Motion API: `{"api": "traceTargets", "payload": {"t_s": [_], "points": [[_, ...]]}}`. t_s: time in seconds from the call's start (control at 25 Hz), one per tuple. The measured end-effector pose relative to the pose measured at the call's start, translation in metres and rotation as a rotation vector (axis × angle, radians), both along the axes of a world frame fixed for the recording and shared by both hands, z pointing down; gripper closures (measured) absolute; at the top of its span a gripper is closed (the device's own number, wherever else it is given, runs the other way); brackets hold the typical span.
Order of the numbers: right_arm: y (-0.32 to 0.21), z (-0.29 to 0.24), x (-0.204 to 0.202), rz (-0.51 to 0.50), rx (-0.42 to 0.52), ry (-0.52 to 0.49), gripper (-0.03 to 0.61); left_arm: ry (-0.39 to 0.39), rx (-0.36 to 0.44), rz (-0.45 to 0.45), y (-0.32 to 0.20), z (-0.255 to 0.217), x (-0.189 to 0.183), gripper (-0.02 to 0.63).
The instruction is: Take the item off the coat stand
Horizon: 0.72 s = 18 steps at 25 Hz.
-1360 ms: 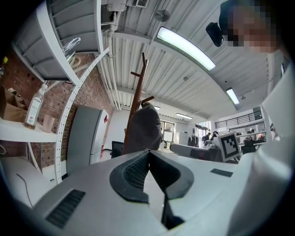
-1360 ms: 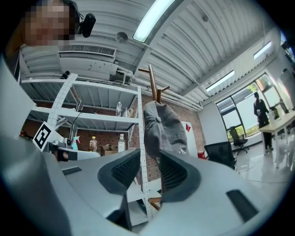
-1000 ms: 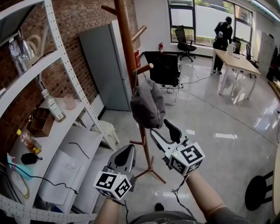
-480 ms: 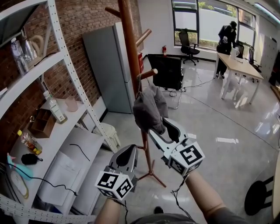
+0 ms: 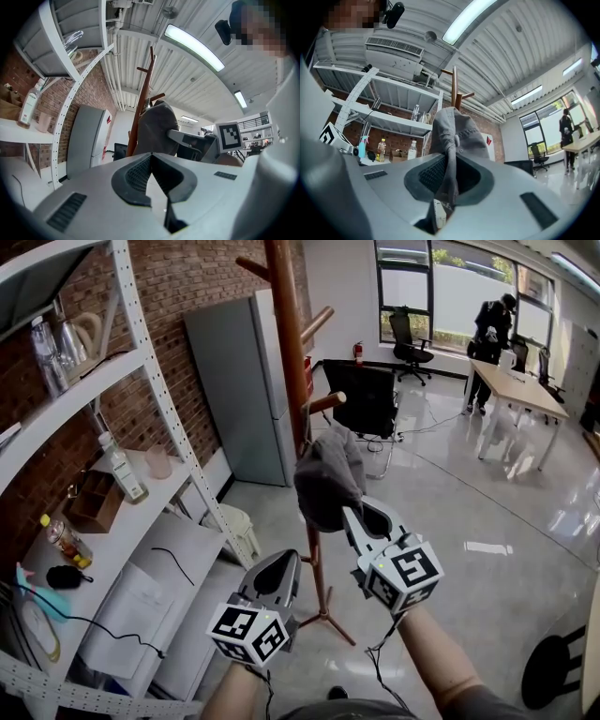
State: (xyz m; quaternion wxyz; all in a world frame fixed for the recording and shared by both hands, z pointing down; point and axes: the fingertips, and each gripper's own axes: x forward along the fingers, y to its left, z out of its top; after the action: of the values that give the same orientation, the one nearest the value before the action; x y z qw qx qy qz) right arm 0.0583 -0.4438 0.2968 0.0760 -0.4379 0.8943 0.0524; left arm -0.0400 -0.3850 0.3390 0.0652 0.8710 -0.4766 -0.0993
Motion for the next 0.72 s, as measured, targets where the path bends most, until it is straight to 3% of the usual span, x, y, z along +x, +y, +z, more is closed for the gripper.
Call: {"api": "traceTargets", "payload": {"t_s": [0.72], "points": [[-0.001,-0.062,0.016,0.029,0.148,-0.03,0.549,0.031,0.02,0.002,-0.01,-0.014,-0.003,0.606]]}}
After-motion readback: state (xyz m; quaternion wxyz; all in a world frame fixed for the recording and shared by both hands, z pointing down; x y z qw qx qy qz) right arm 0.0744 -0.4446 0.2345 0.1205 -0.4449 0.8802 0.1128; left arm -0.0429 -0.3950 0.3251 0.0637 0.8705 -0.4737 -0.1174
